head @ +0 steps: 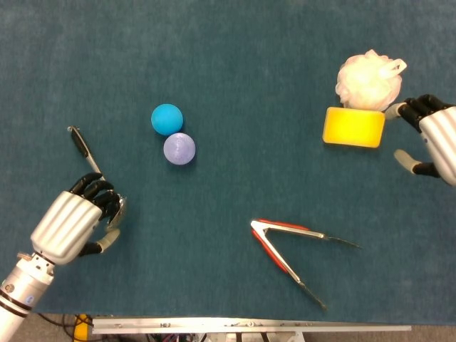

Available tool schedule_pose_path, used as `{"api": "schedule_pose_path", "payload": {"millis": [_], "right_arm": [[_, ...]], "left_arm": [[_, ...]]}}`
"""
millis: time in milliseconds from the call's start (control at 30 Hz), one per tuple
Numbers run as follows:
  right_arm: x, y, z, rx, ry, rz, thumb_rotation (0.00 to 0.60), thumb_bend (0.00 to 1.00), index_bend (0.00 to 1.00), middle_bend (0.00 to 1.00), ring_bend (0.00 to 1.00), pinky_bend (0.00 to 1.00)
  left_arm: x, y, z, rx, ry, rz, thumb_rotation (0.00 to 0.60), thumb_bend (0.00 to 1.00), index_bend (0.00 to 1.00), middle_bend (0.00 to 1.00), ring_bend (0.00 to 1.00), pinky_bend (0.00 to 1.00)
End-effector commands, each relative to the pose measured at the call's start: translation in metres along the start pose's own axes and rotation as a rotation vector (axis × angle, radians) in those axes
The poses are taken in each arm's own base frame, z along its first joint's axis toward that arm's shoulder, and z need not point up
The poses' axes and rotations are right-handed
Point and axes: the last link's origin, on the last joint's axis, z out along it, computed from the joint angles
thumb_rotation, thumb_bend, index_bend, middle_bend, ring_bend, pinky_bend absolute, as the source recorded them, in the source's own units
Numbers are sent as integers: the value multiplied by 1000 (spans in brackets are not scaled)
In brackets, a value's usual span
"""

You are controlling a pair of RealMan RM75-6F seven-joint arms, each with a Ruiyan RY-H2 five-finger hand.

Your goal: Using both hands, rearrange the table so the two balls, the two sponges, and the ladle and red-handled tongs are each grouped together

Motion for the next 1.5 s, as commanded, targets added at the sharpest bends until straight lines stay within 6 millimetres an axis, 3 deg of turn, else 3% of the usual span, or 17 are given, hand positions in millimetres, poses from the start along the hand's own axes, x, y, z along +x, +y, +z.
{"api": "schedule_pose_path", "payload": {"millis": [33, 467, 733, 1100, 1500], "right_arm": [[0, -1, 1, 0, 1, 0, 600, 187, 372, 423, 339, 641], [-1, -5, 6, -14, 6, 4, 600, 185, 372, 423, 339, 641], [2, -7, 15, -28, 14, 8, 600, 183, 372, 423, 340, 641], [17, -11, 18, -26, 71, 33, 600, 179, 372, 423, 339, 641], [17, -2, 20, -57, 76, 51, 600, 167, 372, 423, 339, 641]], "left_arm": [[9, 0, 2, -51, 41, 61, 600, 367, 691, 450, 266, 180], [25, 18, 17, -287, 103, 169, 600, 367, 694, 451, 266, 180], [30, 47, 32, -457, 104, 198, 600, 366, 694, 445, 266, 180], [22, 88, 54, -646, 60, 219, 600, 366, 695, 436, 266, 180], [8, 109, 64, -800, -20, 283, 600, 366, 697, 412, 251, 180]]}}
